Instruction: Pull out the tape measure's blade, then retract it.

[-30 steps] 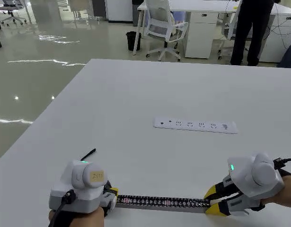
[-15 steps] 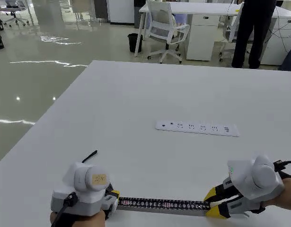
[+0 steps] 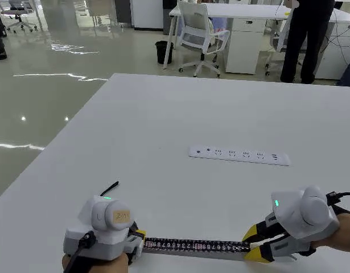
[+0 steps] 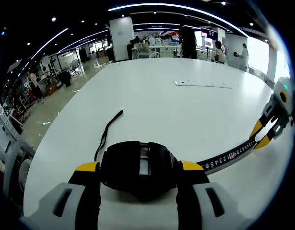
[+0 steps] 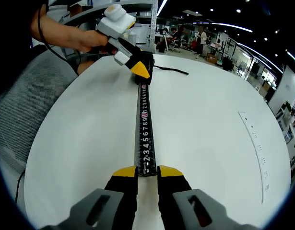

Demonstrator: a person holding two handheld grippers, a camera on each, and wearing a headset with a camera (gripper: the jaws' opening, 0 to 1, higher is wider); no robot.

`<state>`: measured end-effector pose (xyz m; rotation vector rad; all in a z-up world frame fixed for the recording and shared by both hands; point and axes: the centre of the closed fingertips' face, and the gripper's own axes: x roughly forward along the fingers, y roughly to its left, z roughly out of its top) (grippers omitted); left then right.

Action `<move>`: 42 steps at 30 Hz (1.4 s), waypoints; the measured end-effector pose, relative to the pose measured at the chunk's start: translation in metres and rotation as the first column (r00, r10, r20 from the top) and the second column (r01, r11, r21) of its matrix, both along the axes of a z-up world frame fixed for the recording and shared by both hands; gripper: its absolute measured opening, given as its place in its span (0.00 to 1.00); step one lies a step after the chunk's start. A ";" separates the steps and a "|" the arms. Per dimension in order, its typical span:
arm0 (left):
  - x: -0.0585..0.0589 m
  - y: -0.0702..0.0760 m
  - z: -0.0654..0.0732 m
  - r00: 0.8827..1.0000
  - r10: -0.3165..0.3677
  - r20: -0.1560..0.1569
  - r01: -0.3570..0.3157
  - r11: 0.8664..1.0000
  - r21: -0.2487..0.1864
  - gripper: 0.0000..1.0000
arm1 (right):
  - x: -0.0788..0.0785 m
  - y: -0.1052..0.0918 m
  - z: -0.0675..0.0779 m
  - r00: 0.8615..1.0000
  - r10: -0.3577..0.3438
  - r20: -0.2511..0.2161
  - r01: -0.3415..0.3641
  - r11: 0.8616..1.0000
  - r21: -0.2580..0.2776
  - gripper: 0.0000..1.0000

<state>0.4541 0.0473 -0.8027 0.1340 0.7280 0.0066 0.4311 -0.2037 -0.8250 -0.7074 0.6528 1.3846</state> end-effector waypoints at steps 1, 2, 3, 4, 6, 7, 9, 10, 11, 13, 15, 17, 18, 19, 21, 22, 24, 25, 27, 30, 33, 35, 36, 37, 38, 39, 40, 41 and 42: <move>0.000 0.000 0.000 1.000 0.000 -0.001 0.000 1.000 0.000 0.60 | 0.000 0.000 0.000 1.000 0.000 0.000 0.000 1.000 0.001 0.15; 0.000 0.000 0.000 1.000 0.000 -0.001 0.000 1.000 0.001 0.60 | 0.000 0.000 0.001 1.000 0.000 0.001 0.000 1.000 0.001 0.15; 0.000 0.000 0.000 1.000 0.000 -0.002 0.000 1.000 0.000 0.60 | 0.001 0.000 0.001 1.000 0.001 0.001 -0.001 1.000 0.001 0.15; 0.000 0.000 0.000 1.000 -0.001 -0.003 0.001 1.000 0.000 0.60 | 0.001 0.000 0.001 1.000 0.000 0.002 0.000 1.000 0.002 0.15; 0.000 0.000 0.000 1.000 -0.002 -0.002 0.002 1.000 0.000 0.60 | 0.001 0.001 0.001 1.000 0.001 0.002 -0.001 1.000 0.003 0.15; 0.000 0.000 0.000 1.000 -0.002 -0.003 0.002 1.000 0.000 0.60 | 0.001 0.001 0.001 1.000 0.001 0.003 -0.001 1.000 0.003 0.15; 0.000 0.000 0.000 1.000 -0.003 -0.004 0.003 1.000 0.000 0.60 | 0.001 0.002 0.002 1.000 0.003 0.003 -0.003 1.000 0.003 0.15; 0.000 0.000 0.000 1.000 -0.003 -0.004 0.003 1.000 0.001 0.60 | 0.001 0.003 0.002 1.000 0.004 0.003 -0.004 1.000 0.003 0.15; 0.000 0.000 0.000 1.000 -0.003 -0.004 0.003 1.000 0.001 0.60 | 0.001 0.003 0.002 1.000 0.004 0.003 -0.004 1.000 0.004 0.15; 0.000 0.000 0.000 1.000 -0.004 -0.004 0.004 1.000 0.001 0.60 | 0.001 0.004 0.002 1.000 0.004 0.002 -0.004 1.000 0.005 0.15; 0.000 0.000 0.000 1.000 -0.004 -0.003 0.004 1.000 0.001 0.60 | 0.001 0.005 0.002 1.000 0.005 0.002 -0.005 1.000 0.005 0.15; 0.000 -0.001 0.000 1.000 -0.004 -0.003 0.004 1.000 0.002 0.60 | 0.002 0.006 0.002 1.000 0.006 0.001 -0.006 1.000 0.006 0.15; 0.000 -0.001 0.000 1.000 -0.005 -0.003 0.005 1.000 0.002 0.60 | 0.001 0.006 0.002 1.000 0.006 0.001 -0.006 1.000 0.006 0.15; 0.000 -0.001 0.000 1.000 -0.005 -0.004 0.005 1.000 0.002 0.60 | 0.001 0.007 0.002 1.000 0.008 0.001 -0.008 1.000 0.007 0.15; 0.000 -0.001 -0.001 1.000 -0.005 -0.005 0.005 1.000 0.002 0.60 | 0.002 0.008 0.002 1.000 0.009 0.001 -0.009 1.000 0.007 0.15; 0.000 -0.001 -0.001 1.000 -0.005 -0.005 0.005 1.000 0.002 0.60 | 0.002 0.008 0.002 1.000 0.011 0.002 -0.011 1.000 0.007 0.15; 0.000 -0.001 -0.001 1.000 -0.006 -0.005 0.006 1.000 0.002 0.60 | 0.002 0.009 0.003 1.000 0.013 0.003 -0.013 1.000 0.007 0.15; 0.000 -0.001 -0.001 1.000 -0.006 -0.006 0.006 1.000 0.002 0.60 | 0.002 0.010 0.003 1.000 0.014 0.002 -0.014 1.000 0.008 0.15; 0.000 -0.001 -0.001 1.000 -0.005 -0.006 0.005 1.000 0.002 0.60 | 0.002 0.011 0.003 1.000 0.015 0.003 -0.015 1.000 0.008 0.15; 0.000 0.000 -0.001 1.000 -0.003 -0.006 0.003 1.000 0.001 0.60 | 0.001 0.012 0.003 1.000 0.018 0.002 -0.018 1.000 0.010 0.15; 0.000 0.000 -0.001 1.000 0.002 -0.008 -0.002 1.000 0.001 0.60 | 0.001 0.014 0.003 1.000 0.019 0.000 -0.019 1.000 0.010 0.15; -0.001 0.000 0.000 1.000 0.006 -0.016 -0.006 1.000 -0.003 0.60 | 0.000 0.015 0.003 1.000 0.018 -0.002 -0.018 1.000 0.011 0.15; -0.001 0.001 0.001 1.000 0.004 -0.019 -0.004 1.000 0.000 0.60 | 0.000 0.015 0.003 1.000 0.020 -0.002 -0.020 1.000 0.010 0.15; -0.002 0.001 0.001 1.000 0.004 -0.019 -0.004 1.000 -0.002 0.60 | 0.000 0.015 0.003 1.000 0.021 -0.002 -0.021 1.000 0.009 0.15; -0.002 0.001 0.000 1.000 0.004 -0.018 -0.004 1.000 -0.002 0.60 | 0.000 0.016 0.003 1.000 0.024 -0.001 -0.024 1.000 0.008 0.15; -0.002 0.001 0.000 1.000 0.004 -0.016 -0.004 1.000 -0.001 0.60 | 0.000 0.016 0.003 1.000 0.024 -0.001 -0.024 1.000 0.008 0.15; -0.002 0.001 0.000 1.000 0.003 -0.015 -0.003 1.000 -0.002 0.60 | 0.000 0.017 0.003 1.000 0.024 -0.002 -0.024 1.000 0.008 0.15; -0.002 0.001 0.000 1.000 0.000 -0.015 -0.001 1.000 -0.003 0.60 | 0.001 0.018 0.003 1.000 0.025 -0.001 -0.025 1.000 0.010 0.15; -0.002 0.001 0.000 1.000 -0.001 -0.014 0.001 1.000 -0.003 0.60 | 0.001 0.018 0.003 1.000 0.026 0.000 -0.026 1.000 0.010 0.15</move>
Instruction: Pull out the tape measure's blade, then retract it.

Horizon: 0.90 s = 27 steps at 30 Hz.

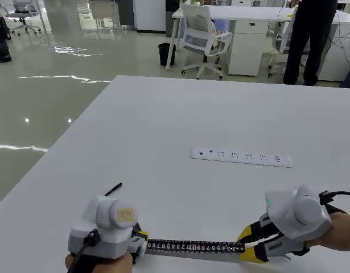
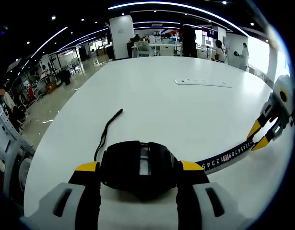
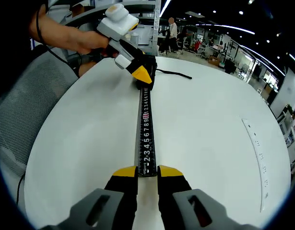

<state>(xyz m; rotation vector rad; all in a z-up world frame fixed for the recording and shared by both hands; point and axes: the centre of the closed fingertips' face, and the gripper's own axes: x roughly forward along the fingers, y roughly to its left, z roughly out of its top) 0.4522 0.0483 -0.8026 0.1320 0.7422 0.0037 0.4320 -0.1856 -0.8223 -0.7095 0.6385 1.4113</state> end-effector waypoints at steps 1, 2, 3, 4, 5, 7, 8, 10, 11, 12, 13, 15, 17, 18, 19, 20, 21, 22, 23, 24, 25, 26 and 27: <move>0.000 0.000 0.000 1.000 -0.001 0.001 0.001 1.000 0.000 0.60 | 0.000 0.001 0.000 1.000 0.001 0.000 -0.001 1.000 0.000 0.15; -0.001 0.000 0.000 1.000 -0.002 0.001 0.002 1.000 0.000 0.60 | 0.000 0.001 0.000 1.000 0.002 0.001 -0.002 1.000 0.000 0.15; -0.001 0.000 0.000 1.000 -0.003 0.000 0.003 1.000 0.000 0.60 | 0.000 0.001 0.001 1.000 0.004 0.000 -0.004 1.000 0.001 0.15; -0.001 -0.001 0.000 1.000 -0.004 0.001 0.004 1.000 0.000 0.60 | 0.001 0.002 0.001 1.000 0.004 0.001 -0.004 1.000 0.001 0.15; -0.001 -0.001 0.001 1.000 -0.006 0.002 0.006 1.000 0.001 0.60 | 0.001 0.002 0.001 1.000 0.004 0.000 -0.004 1.000 0.002 0.15; -0.001 -0.001 0.001 1.000 -0.010 0.005 0.010 1.000 0.001 0.60 | 0.000 0.002 0.001 1.000 0.006 0.000 -0.006 1.000 0.001 0.15; -0.001 -0.001 0.001 1.000 -0.011 0.005 0.011 1.000 0.001 0.59 | 0.000 0.003 0.001 1.000 0.007 0.000 -0.007 1.000 0.001 0.15; -0.001 -0.001 0.001 1.000 -0.013 0.005 0.013 1.000 0.001 0.59 | 0.000 0.004 0.001 1.000 0.008 -0.002 -0.008 1.000 0.001 0.15; -0.001 -0.001 0.001 1.000 -0.013 0.005 0.013 1.000 0.001 0.59 | 0.000 0.004 0.001 1.000 0.009 -0.002 -0.009 1.000 0.001 0.15; -0.001 -0.001 0.000 1.000 -0.014 0.005 0.014 1.000 0.001 0.59 | 0.000 0.005 0.001 1.000 0.009 -0.002 -0.009 1.000 0.001 0.15; -0.001 -0.001 0.000 1.000 -0.014 0.005 0.014 1.000 0.002 0.59 | 0.000 0.005 0.001 1.000 0.010 -0.001 -0.010 1.000 0.001 0.15; -0.001 -0.001 0.000 1.000 -0.014 0.004 0.014 1.000 0.001 0.60 | -0.001 0.006 0.002 1.000 0.009 -0.003 -0.009 1.000 0.002 0.15; 0.000 -0.002 0.000 1.000 -0.015 0.003 0.015 1.000 0.001 0.60 | -0.001 0.008 0.001 1.000 0.010 -0.003 -0.010 1.000 0.002 0.15; 0.000 -0.002 0.000 1.000 -0.015 0.003 0.015 1.000 0.001 0.60 | -0.001 0.008 0.001 1.000 0.010 -0.003 -0.010 1.000 0.002 0.15; 0.000 -0.002 0.000 1.000 -0.015 0.003 0.015 1.000 0.001 0.60 | 0.000 0.009 0.001 1.000 0.011 -0.004 -0.011 1.000 0.002 0.15; 0.000 -0.002 0.000 1.000 -0.015 0.003 0.015 1.000 0.001 0.60 | 0.000 0.009 0.001 1.000 0.010 -0.004 -0.010 1.000 0.002 0.15; -0.001 -0.002 0.000 1.000 -0.016 0.003 0.016 1.000 0.000 0.60 | -0.001 0.010 0.001 1.000 0.012 -0.005 -0.012 1.000 0.002 0.15; -0.001 -0.002 -0.001 1.000 -0.016 0.002 0.016 1.000 0.000 0.60 | -0.001 0.011 0.001 1.000 0.013 -0.004 -0.013 1.000 0.001 0.15; -0.001 -0.002 -0.001 1.000 -0.017 0.002 0.017 1.000 0.000 0.60 | -0.001 0.011 0.001 1.000 0.013 -0.005 -0.013 1.000 0.002 0.15; -0.001 -0.002 -0.001 1.000 -0.018 0.002 0.018 1.000 0.000 0.60 | -0.001 0.012 0.001 1.000 0.014 -0.004 -0.014 1.000 0.002 0.15; -0.001 -0.002 0.000 1.000 -0.018 0.002 0.018 1.000 0.000 0.60 | -0.001 0.012 0.001 1.000 0.014 -0.005 -0.014 1.000 0.002 0.15; 0.000 -0.002 -0.001 1.000 -0.018 0.001 0.018 1.000 0.000 0.60 | -0.002 0.013 0.001 1.000 0.014 -0.005 -0.014 1.000 0.003 0.15; 0.000 -0.002 -0.001 1.000 -0.018 0.001 0.018 1.000 0.000 0.60 | -0.001 0.013 0.001 1.000 0.014 -0.005 -0.014 1.000 0.003 0.15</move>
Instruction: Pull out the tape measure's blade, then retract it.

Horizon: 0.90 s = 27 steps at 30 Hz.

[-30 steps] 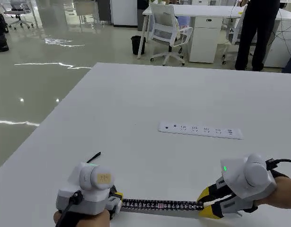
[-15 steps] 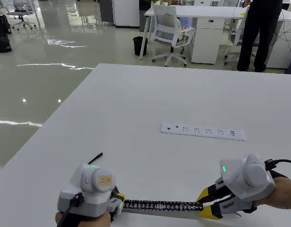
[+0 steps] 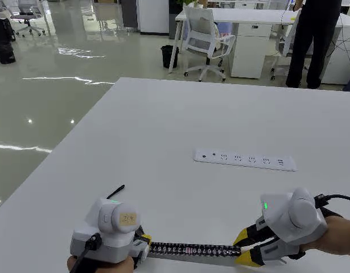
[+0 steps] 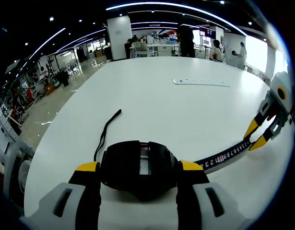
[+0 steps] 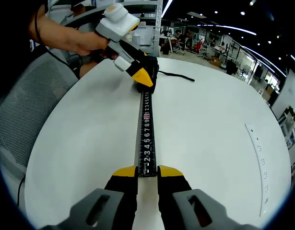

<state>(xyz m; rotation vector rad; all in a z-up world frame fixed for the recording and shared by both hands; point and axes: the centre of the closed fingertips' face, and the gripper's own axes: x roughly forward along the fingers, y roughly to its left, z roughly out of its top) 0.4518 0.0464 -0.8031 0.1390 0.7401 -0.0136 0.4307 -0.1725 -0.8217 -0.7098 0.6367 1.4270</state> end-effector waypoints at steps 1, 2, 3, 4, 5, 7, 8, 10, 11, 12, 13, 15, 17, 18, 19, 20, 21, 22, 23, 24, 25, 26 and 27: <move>0.000 0.000 0.000 1.000 -0.001 0.000 0.001 1.000 0.000 0.60 | 0.000 0.000 0.000 1.000 0.000 -0.001 0.000 1.000 0.000 0.15; 0.000 0.000 0.000 1.000 -0.001 0.001 0.001 1.000 0.000 0.60 | 0.000 0.000 -0.001 1.000 -0.001 -0.001 0.001 1.000 0.000 0.15; 0.000 0.000 0.000 1.000 -0.002 0.000 0.002 1.000 0.000 0.60 | 0.000 0.001 -0.001 1.000 0.000 -0.001 0.000 1.000 0.001 0.15; 0.000 0.000 0.000 1.000 -0.002 0.000 0.002 1.000 0.000 0.60 | 0.000 0.001 -0.001 1.000 -0.001 -0.002 0.001 1.000 0.001 0.15; 0.000 0.000 0.000 1.000 -0.003 -0.001 0.003 1.000 0.000 0.60 | 0.000 0.002 -0.001 1.000 -0.001 -0.003 0.001 1.000 0.002 0.15; 0.001 0.000 -0.001 1.000 -0.003 -0.001 0.003 1.000 0.000 0.60 | 0.000 0.002 -0.001 1.000 -0.001 -0.003 0.001 1.000 0.003 0.15; 0.001 0.000 -0.001 1.000 -0.004 -0.002 0.004 1.000 0.000 0.60 | 0.000 0.002 -0.001 1.000 0.000 -0.003 0.000 1.000 0.003 0.15; 0.001 -0.001 -0.001 1.000 -0.005 -0.002 0.005 1.000 -0.001 0.60 | 0.000 0.003 -0.002 1.000 0.001 -0.005 -0.001 1.000 0.003 0.15; 0.001 -0.001 -0.001 1.000 -0.007 -0.002 0.007 1.000 -0.001 0.60 | 0.000 0.003 -0.002 1.000 0.002 -0.006 -0.002 1.000 0.002 0.15; 0.001 -0.001 -0.001 1.000 -0.007 -0.002 0.007 1.000 -0.001 0.60 | 0.000 0.004 -0.002 1.000 0.003 -0.006 -0.003 1.000 0.001 0.15; 0.001 -0.001 -0.001 1.000 -0.007 -0.002 0.007 1.000 -0.001 0.60 | 0.000 0.004 -0.003 1.000 0.002 -0.006 -0.002 1.000 0.001 0.15; 0.002 -0.001 -0.001 1.000 -0.007 -0.002 0.007 1.000 -0.002 0.60 | 0.000 0.005 -0.003 1.000 0.002 -0.006 -0.002 1.000 0.003 0.15; 0.001 0.000 -0.001 1.000 -0.008 -0.004 0.008 1.000 -0.003 0.60 | -0.001 0.006 -0.003 1.000 0.003 -0.007 -0.003 1.000 0.003 0.15; 0.001 0.000 -0.001 1.000 -0.008 -0.003 0.008 1.000 -0.004 0.60 | 0.000 0.006 -0.003 1.000 0.002 -0.007 -0.002 1.000 0.003 0.15; 0.001 0.000 -0.001 1.000 -0.008 -0.001 0.008 1.000 -0.006 0.60 | 0.000 0.006 -0.003 1.000 0.001 -0.008 -0.001 1.000 0.003 0.15; 0.001 0.000 -0.001 1.000 -0.008 0.000 0.008 1.000 -0.008 0.60 | 0.000 0.006 -0.003 1.000 0.001 -0.008 -0.001 1.000 0.004 0.15; 0.001 0.000 -0.001 1.000 -0.007 -0.002 0.007 1.000 -0.010 0.60 | -0.001 0.007 -0.003 1.000 0.001 -0.009 -0.001 1.000 0.005 0.15; 0.001 0.000 -0.001 1.000 -0.007 -0.003 0.007 1.000 -0.011 0.60 | 0.000 0.007 -0.003 1.000 0.002 -0.009 -0.002 1.000 0.005 0.15; 0.001 0.000 -0.001 1.000 -0.006 -0.004 0.006 1.000 -0.014 0.60 | 0.000 0.008 -0.003 1.000 0.002 -0.010 -0.002 1.000 0.005 0.15; 0.001 0.000 -0.001 1.000 -0.008 -0.005 0.007 1.000 -0.015 0.60 | -0.001 0.009 -0.003 1.000 0.003 -0.010 -0.003 1.000 0.005 0.15; 0.001 0.000 -0.001 1.000 -0.010 -0.006 0.009 1.000 -0.014 0.60 | -0.001 0.009 -0.003 1.000 0.004 -0.011 -0.004 1.000 0.006 0.15; 0.001 0.000 -0.001 1.000 -0.012 -0.006 0.012 1.000 -0.016 0.60 | 0.000 0.010 -0.003 1.000 0.004 -0.009 -0.004 1.000 0.005 0.15; 0.001 0.000 -0.001 1.000 -0.012 -0.007 0.012 1.000 -0.015 0.60 | -0.001 0.011 -0.003 1.000 0.006 -0.010 -0.006 1.000 0.006 0.15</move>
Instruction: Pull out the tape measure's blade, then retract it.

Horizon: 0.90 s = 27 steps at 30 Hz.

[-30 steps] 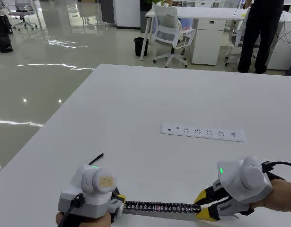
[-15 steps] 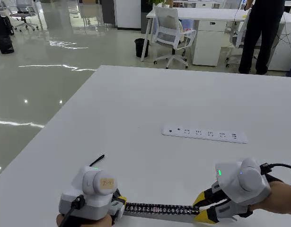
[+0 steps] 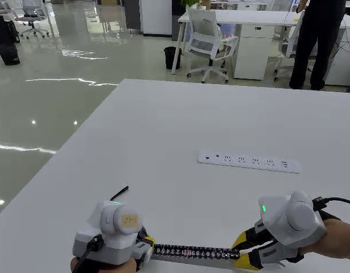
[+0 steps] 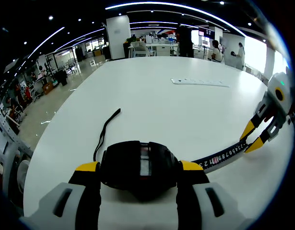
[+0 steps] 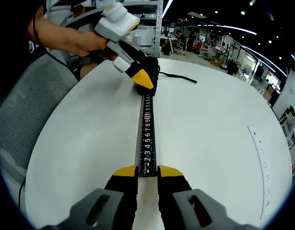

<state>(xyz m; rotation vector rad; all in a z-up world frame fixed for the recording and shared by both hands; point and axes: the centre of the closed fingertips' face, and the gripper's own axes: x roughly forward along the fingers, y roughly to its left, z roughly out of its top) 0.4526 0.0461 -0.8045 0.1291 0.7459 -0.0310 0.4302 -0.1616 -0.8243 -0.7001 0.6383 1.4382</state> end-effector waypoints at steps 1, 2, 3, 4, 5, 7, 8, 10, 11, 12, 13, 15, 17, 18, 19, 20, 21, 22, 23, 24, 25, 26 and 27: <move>0.000 0.000 0.000 1.000 0.001 0.000 -0.001 1.000 -0.002 0.60 | 0.000 0.000 0.000 1.000 0.001 0.000 -0.001 1.000 -0.001 0.15; -0.001 0.000 0.000 1.000 0.002 0.000 -0.002 1.000 -0.004 0.60 | 0.000 0.001 0.000 1.000 0.004 0.003 -0.004 1.000 -0.002 0.15; -0.001 0.000 0.000 1.000 0.001 0.000 -0.001 1.000 -0.005 0.60 | 0.000 0.001 0.000 1.000 0.003 0.001 -0.003 1.000 -0.001 0.15; -0.001 0.000 0.000 1.000 0.000 -0.001 0.000 1.000 -0.007 0.60 | 0.000 0.002 0.001 1.000 0.005 0.001 -0.005 1.000 0.000 0.15; -0.001 0.000 0.000 1.000 0.000 -0.001 0.000 1.000 -0.008 0.60 | 0.000 0.002 0.001 1.000 0.006 0.002 -0.006 1.000 -0.001 0.15; -0.001 0.001 0.000 1.000 -0.001 -0.003 0.001 1.000 -0.007 0.60 | 0.000 0.002 0.001 1.000 0.007 0.001 -0.007 1.000 -0.001 0.15; -0.001 0.001 0.000 1.000 -0.001 -0.003 0.001 1.000 -0.007 0.60 | 0.000 0.002 0.001 1.000 0.008 0.003 -0.008 1.000 -0.001 0.15; -0.001 0.001 0.000 1.000 -0.001 -0.003 0.001 1.000 -0.008 0.60 | -0.001 0.002 0.002 1.000 0.008 0.001 -0.008 1.000 0.002 0.15; -0.001 0.001 0.000 1.000 -0.002 -0.003 0.002 1.000 -0.008 0.60 | -0.001 0.002 0.002 1.000 0.007 0.001 -0.007 1.000 0.003 0.15; -0.001 0.001 0.000 1.000 -0.004 -0.004 0.004 1.000 -0.007 0.60 | -0.001 0.002 0.002 1.000 0.007 0.000 -0.007 1.000 0.004 0.15; -0.001 0.001 0.000 1.000 -0.004 -0.004 0.004 1.000 -0.007 0.60 | -0.001 0.002 0.002 1.000 0.008 0.001 -0.008 1.000 0.004 0.15; -0.001 0.001 0.000 1.000 -0.004 -0.004 0.004 1.000 -0.005 0.60 | -0.001 0.003 0.003 1.000 0.007 0.001 -0.007 1.000 0.005 0.15; -0.001 0.001 0.001 1.000 -0.005 -0.004 0.005 1.000 -0.002 0.60 | -0.002 0.003 0.003 1.000 0.005 0.000 -0.005 1.000 0.007 0.15; -0.001 0.001 0.000 1.000 -0.004 -0.005 0.004 1.000 -0.001 0.60 | -0.002 0.003 0.003 1.000 0.004 0.000 -0.004 1.000 0.007 0.15; -0.001 0.001 0.000 1.000 -0.003 -0.005 0.003 1.000 0.001 0.60 | -0.002 0.003 0.003 1.000 0.003 0.001 -0.003 1.000 0.007 0.15; -0.001 0.001 0.000 1.000 -0.004 -0.006 0.004 1.000 0.003 0.60 | -0.002 0.003 0.003 1.000 0.004 0.000 -0.004 1.000 0.007 0.15; 0.000 0.001 0.000 1.000 -0.004 -0.007 0.004 1.000 0.003 0.60 | -0.002 0.003 0.003 1.000 0.005 0.001 -0.005 1.000 0.007 0.15; 0.000 0.000 0.000 1.000 -0.006 -0.008 0.007 1.000 0.005 0.60 | -0.002 0.003 0.003 1.000 0.005 0.000 -0.005 1.000 0.007 0.15; 0.000 0.000 0.000 1.000 -0.008 -0.008 0.008 1.000 0.006 0.60 | -0.002 0.003 0.003 1.000 0.004 -0.001 -0.004 1.000 0.008 0.15; 0.000 0.000 0.000 1.000 -0.008 -0.006 0.008 1.000 0.006 0.60 | -0.002 0.003 0.003 1.000 0.005 -0.001 -0.005 1.000 0.008 0.15; 0.000 0.000 0.000 1.000 -0.009 -0.006 0.009 1.000 0.005 0.60 | -0.002 0.002 0.003 1.000 0.005 -0.001 -0.005 1.000 0.008 0.15; 0.000 0.000 0.000 1.000 -0.009 -0.006 0.009 1.000 0.005 0.60 | -0.002 0.002 0.003 1.000 0.005 -0.001 -0.005 1.000 0.007 0.15; 0.000 0.000 0.000 1.000 -0.008 -0.007 0.008 1.000 0.004 0.60 | -0.002 0.002 0.003 1.000 0.006 -0.001 -0.006 1.000 0.006 0.15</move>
